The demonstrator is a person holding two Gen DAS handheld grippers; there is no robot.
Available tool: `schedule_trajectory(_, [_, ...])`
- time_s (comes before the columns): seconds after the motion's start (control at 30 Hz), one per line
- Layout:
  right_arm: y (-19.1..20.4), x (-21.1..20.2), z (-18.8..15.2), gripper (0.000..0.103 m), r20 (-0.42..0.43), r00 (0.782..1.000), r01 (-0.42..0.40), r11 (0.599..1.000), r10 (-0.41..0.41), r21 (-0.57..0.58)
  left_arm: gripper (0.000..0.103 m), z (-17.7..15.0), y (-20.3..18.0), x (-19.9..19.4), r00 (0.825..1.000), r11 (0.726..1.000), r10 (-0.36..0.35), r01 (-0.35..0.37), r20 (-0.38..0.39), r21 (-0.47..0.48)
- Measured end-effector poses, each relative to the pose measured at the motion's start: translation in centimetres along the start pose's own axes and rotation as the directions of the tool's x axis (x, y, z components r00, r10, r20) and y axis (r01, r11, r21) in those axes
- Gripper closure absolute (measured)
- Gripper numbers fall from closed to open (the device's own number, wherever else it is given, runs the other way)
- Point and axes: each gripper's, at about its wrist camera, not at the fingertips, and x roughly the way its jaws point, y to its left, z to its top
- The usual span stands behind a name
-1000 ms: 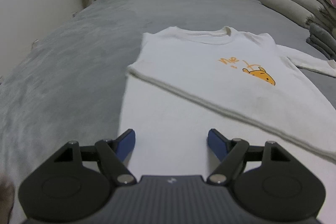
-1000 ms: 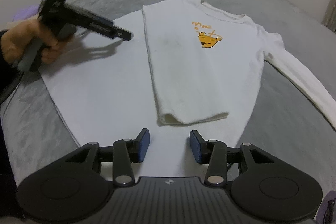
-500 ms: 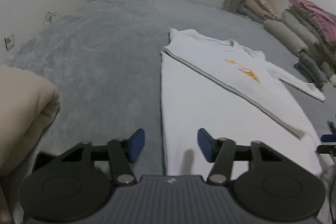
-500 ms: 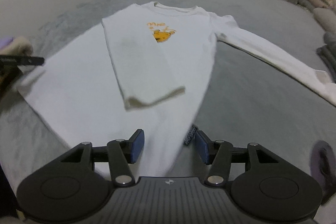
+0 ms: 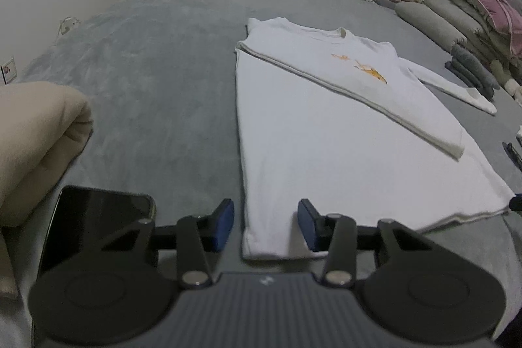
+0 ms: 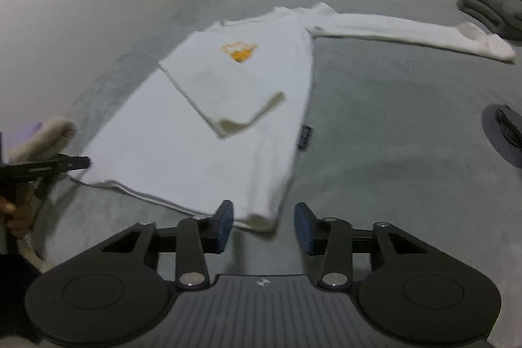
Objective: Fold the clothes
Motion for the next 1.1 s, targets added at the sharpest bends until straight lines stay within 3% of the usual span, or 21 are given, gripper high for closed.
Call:
schedule_trajectory(0.07, [-0.1,0.4,0.0,0.087,0.0,1.0,0.0,1.0,0.0,0.019,0.064,-0.1,-0.1,0.1,1.0,1.0,0.003,-0.003,0.006,-0.007])
schedule_trajectory(0.13, [-0.3,0.8,0.0,0.094,0.001,1.0,0.0,0.999,0.0,0.037,0.089,-0.1,-0.3,0.2,1.0,1.0,0.004,-0.004,0.007,-0.013])
schedule_trajectory(0.17, [-0.3,1.0,0.0,0.095,0.002,1.0,0.003,0.999,-0.003,0.04,0.094,-0.1,-0.1,0.2,1.0,1.0,0.005,-0.005,0.005,-0.027])
schedule_trajectory(0.37, [0.9,-1.5,-0.4,0.096,0.092,0.996,-0.007,1.0,0.009,-0.019,0.098,0.1,1.0,-1.0,1.0,0.997,-0.017,0.019,0.018,-0.077])
schedule_trajectory(0.5, [0.7,-2.0,-1.0,0.096,0.097,0.995,0.03,0.999,-0.027,-0.032,0.098,0.1,0.8,-1.2,1.0,0.998,-0.011,0.012,0.018,-0.06])
schedule_trajectory(0.9, [1.4,-2.6,-0.9,0.096,0.098,0.995,0.019,0.996,-0.011,-0.083,0.097,0.1,0.4,-1.8,1.0,1.0,0.01,-0.01,0.016,-0.007])
schedule_trajectory(1.0, [1.6,-2.0,-1.1,0.096,0.051,0.997,0.061,0.991,-0.055,-0.121,0.088,0.0,0.1,-1.5,0.999,0.999,0.035,-0.035,-0.006,0.023])
schedule_trajectory(1.1, [1.1,-2.3,-1.0,0.093,0.055,0.995,0.094,0.989,-0.088,-0.112,0.063,0.5,0.8,-2.3,0.999,0.999,0.032,-0.032,0.016,0.002])
